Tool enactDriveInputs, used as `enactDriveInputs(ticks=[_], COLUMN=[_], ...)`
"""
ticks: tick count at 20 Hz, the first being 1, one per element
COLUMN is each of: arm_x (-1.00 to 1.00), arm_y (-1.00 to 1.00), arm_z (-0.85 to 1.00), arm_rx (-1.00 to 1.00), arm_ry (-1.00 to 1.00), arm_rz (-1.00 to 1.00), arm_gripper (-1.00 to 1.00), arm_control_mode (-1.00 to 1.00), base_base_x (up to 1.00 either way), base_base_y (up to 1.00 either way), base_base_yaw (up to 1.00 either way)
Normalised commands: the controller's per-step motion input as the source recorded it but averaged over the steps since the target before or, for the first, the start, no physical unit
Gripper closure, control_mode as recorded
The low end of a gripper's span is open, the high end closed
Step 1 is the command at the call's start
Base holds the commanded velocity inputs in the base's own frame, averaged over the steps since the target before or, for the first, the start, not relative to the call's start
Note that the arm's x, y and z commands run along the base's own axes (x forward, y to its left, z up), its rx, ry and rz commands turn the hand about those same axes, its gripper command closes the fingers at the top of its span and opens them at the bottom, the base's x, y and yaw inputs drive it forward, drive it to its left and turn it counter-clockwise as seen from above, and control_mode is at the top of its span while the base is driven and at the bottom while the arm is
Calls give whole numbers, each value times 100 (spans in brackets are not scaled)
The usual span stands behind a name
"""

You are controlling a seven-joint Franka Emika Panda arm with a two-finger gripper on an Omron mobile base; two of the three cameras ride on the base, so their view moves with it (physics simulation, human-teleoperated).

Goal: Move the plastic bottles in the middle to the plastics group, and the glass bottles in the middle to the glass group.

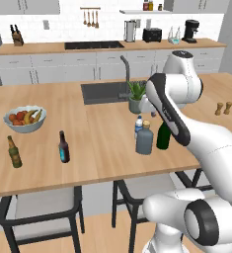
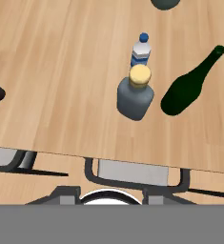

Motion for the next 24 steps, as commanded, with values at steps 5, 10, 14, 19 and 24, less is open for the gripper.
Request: enactDriveInputs(ticks=[5,10,14,19,24], arm_x=[-8,-8,15,44,57], arm_y=[-7,-23,-8,0,-5], arm_z=[-7,-28,-36,-34,-26], arm_rx=[0,5,0,-1,0], arm_ry=[0,0,1,0,16], arm_rz=[0,0,0,0,0], arm_gripper=[-100,-100,-100,-100,-100], arm_control_mode=[-100,-100,-100,-100,-100], base_base_x=[0,0,0,0,0], base_base_y=[0,0,0,0,0], base_base_yaw=[0,0,0,0,0])
